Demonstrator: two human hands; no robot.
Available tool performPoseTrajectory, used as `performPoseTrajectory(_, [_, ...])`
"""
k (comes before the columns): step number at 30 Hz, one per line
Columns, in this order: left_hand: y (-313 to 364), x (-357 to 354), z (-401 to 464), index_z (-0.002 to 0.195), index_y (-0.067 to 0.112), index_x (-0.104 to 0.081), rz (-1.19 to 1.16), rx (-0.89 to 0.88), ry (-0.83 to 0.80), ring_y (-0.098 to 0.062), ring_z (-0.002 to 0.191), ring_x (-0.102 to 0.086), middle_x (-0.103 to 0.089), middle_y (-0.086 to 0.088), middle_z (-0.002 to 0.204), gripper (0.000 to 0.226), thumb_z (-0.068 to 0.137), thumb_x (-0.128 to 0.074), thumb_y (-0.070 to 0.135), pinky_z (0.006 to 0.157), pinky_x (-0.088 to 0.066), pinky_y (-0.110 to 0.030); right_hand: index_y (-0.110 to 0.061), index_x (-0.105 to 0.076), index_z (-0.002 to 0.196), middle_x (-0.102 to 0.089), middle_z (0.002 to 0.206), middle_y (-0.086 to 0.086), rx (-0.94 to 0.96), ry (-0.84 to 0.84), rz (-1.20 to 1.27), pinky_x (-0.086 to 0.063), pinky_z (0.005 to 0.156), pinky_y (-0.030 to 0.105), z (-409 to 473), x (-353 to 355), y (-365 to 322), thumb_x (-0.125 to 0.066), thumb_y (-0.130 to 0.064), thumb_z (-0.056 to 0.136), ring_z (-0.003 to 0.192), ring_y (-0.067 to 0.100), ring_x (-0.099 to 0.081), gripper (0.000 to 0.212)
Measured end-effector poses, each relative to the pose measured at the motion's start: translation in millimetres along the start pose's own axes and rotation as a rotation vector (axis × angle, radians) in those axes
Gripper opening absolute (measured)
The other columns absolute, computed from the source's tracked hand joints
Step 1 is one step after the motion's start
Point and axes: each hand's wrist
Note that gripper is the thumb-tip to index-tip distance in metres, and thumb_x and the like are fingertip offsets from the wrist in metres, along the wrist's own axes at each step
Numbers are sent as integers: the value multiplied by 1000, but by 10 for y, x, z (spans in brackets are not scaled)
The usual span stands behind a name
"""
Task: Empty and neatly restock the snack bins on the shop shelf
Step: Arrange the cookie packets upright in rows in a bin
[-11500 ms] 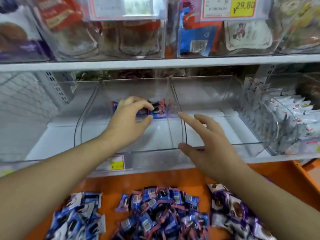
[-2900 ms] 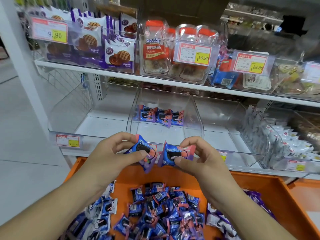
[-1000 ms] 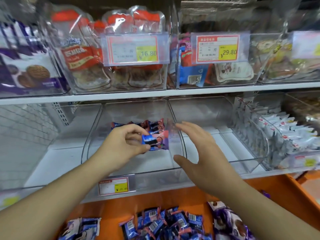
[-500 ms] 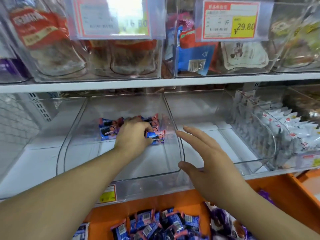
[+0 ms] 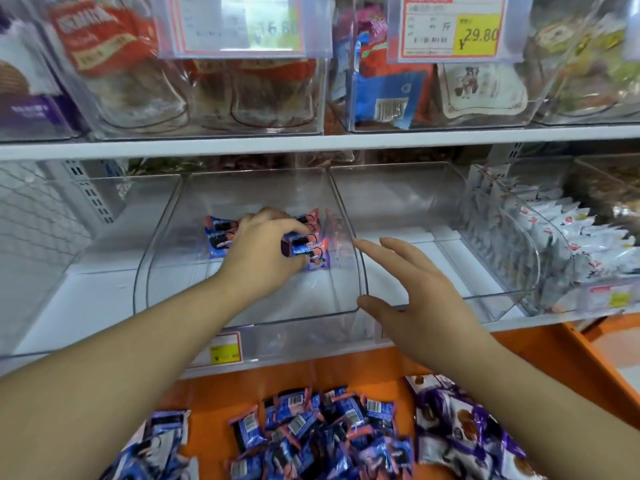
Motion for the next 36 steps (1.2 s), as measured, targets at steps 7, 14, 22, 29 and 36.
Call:
performPoseTrajectory(7, [317, 683, -1270, 115, 38, -72, -313, -46, -58, -3, 104, -61, -64, 17, 115, 35, 83, -85, 33, 81, -47, -16, -24, -69, 127, -60, 123, -5, 312, 53, 126, -47, 93, 21, -306, -10, -425, -78, -22, 91, 115, 6, -57, 37])
performPoseTrajectory(14, [-231, -145, -2386, 120, 39, -67, -289, 234, -517, 4, 98, -61, -63, 19, 117, 38, 86, -82, 43, 80, -46, -20, -29, -63, 136, -64, 131, -5, 256, -570, -104, -49, 104, 38, -854, -845, -185, -72, -32, 93, 120, 15, -60, 44])
performPoseTrajectory(22, [-679, -1127, -3147, 154, 44, -40, -96, 260, -960, -20, 118, -61, -55, 1, 136, 71, 93, -76, 42, 97, -52, -40, -37, -36, 159, -42, 150, 6, 14, -1111, -450, -52, 100, 39, -1365, -1597, 538, -71, -22, 93, 136, 29, -48, 75])
performPoseTrajectory(29, [-791, -1472, -3277, 157, 36, -37, -90, 263, -918, -19, 108, -56, -38, 2, 138, 80, 90, -81, 27, 87, -51, -31, -27, -46, 152, -36, 146, 2, 189, -1126, -665, -57, 83, 42, -1454, -1833, 684, -62, -1, 92, 133, 27, -43, 68])
performPoseTrajectory(36, [-728, -1073, -3063, 125, 31, -52, -264, 376, -816, -10, 99, -62, -60, 6, 121, 61, 78, -90, 37, 82, -55, -27, -26, -57, 120, -61, 121, 1, 69, -1107, -488, -53, 89, 38, -1184, -1656, 565, -80, -28, 89, 109, 22, -57, 39])
Point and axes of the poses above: each hand's wrist, its own z-axis towards the middle knuckle, its own x-axis out of the back of the hand, y = z × x
